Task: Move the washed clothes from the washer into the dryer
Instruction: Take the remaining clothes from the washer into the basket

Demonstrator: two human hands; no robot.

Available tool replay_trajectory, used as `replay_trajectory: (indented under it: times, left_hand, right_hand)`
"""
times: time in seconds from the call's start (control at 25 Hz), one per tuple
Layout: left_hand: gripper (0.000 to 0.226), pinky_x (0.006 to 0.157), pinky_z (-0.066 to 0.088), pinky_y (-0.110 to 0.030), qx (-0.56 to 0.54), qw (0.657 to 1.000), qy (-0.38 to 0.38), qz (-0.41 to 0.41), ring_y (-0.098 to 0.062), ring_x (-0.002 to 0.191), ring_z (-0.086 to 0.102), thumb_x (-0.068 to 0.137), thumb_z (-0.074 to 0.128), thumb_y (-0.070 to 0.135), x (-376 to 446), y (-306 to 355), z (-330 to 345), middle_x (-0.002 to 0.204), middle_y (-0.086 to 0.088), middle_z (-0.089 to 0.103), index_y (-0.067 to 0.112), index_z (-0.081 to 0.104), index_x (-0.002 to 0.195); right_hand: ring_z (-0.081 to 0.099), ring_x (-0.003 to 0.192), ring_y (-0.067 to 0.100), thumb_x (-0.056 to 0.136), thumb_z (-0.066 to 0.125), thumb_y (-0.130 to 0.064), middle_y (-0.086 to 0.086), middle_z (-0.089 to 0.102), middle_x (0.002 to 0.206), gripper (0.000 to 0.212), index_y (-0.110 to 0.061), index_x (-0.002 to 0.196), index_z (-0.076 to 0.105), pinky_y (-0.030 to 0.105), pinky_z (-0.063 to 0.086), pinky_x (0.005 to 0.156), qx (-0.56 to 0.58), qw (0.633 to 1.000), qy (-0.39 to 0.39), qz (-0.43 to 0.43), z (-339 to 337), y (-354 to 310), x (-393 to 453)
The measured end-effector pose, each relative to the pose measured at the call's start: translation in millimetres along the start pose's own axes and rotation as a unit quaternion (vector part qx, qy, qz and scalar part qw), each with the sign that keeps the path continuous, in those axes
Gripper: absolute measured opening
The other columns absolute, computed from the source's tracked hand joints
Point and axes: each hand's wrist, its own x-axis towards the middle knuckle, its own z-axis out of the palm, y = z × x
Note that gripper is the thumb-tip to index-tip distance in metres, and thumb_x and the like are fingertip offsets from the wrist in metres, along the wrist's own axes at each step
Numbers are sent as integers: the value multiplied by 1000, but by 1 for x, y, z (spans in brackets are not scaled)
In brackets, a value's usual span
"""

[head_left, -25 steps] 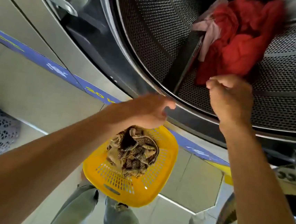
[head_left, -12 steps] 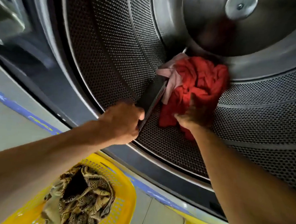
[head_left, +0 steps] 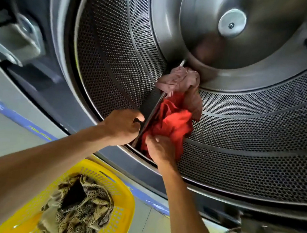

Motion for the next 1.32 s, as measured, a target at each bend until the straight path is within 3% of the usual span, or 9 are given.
replay_trajectory:
  times: [0.12, 0.2, 0.28, 0.44, 0.6, 0.76, 0.92, 1.16, 1.32]
  left_hand:
    - [49, 98, 46, -22, -216, 976, -21, -31, -14, 111, 62, 81, 58, 63, -6, 13, -8, 112, 9, 70, 34, 59, 120]
    - [60, 85, 45, -10, -286, 954, -87, -26, -6, 103, 61, 82, 73, 36, -20, 20, -7, 110, 11, 71, 43, 44, 135]
    - [80, 83, 48, -12, -231, 957, -173, 7, -5, 95, 64, 78, 74, 9, -39, 15, -2, 110, 9, 72, 43, 40, 142]
    - [64, 89, 52, -20, -88, 976, -197, 11, 4, 95, 66, 61, 50, 18, -92, -33, 14, 112, 17, 69, 42, 66, 118]
    - [46, 81, 56, -35, -104, 983, -123, -89, -11, 82, 68, 61, 45, 20, -132, -71, 43, 91, 3, 76, 39, 75, 90]
    - [29, 49, 35, -9, -129, 979, -115, -111, 11, 48, 49, 76, 51, 4, -141, -69, 63, 53, 18, 61, 26, 71, 74]
    - [32, 64, 47, -18, -9, 977, -147, -152, -10, 82, 68, 81, 49, 0, -132, -91, 61, 84, 2, 73, 17, 74, 91]
    - [34, 76, 47, -30, 98, 941, -211, -245, -28, 110, 60, 90, 48, 19, -134, -106, 38, 121, -10, 63, 10, 55, 123]
    - [31, 81, 51, -28, 102, 961, -174, -189, -21, 102, 64, 83, 49, 12, -126, -78, 10, 112, 0, 69, 15, 67, 107]
  right_hand:
    - [59, 67, 21, 81, 54, -44, 8, 61, 65, 40, -8, 67, 64, 34, 41, 61, 166, 977, 98, -89, -19, -18, -83]
    - [57, 61, 22, 69, 56, -37, 8, 55, 66, 32, -5, 63, 56, 42, 50, 59, 273, 956, 10, -105, -11, -22, -140]
    - [55, 60, 27, 66, 59, -32, 10, 52, 66, 31, -3, 59, 49, 44, 48, 56, 284, 950, -99, -85, 4, -15, -173]
    - [52, 53, 9, 59, 63, -38, -7, 55, 56, 22, -17, 61, 56, 29, 42, 54, 267, 939, -215, -8, 21, 21, -180]
    - [68, 94, 10, 77, 66, -62, -13, 73, 95, 39, -35, 102, 53, 34, 50, 85, 235, 971, 35, 30, 24, 30, -162]
    - [70, 94, 24, 77, 74, -58, -5, 73, 100, 70, -35, 130, 36, 32, 50, 83, 277, 942, 175, 71, 39, 14, -136]
    - [62, 91, 30, 91, 64, -35, 3, 71, 98, 25, -23, 112, 57, 36, 45, 74, 221, 964, 143, -34, 67, 22, -139]
    - [66, 102, 28, 89, 53, -51, 0, 71, 103, 29, -32, 111, 56, 38, 55, 77, -46, 976, -200, -78, 120, 47, -169]
    - [70, 92, 18, 89, 55, -26, -8, 74, 98, 20, -35, 99, 70, 35, 56, 79, 25, 996, -68, -56, 69, 31, -145]
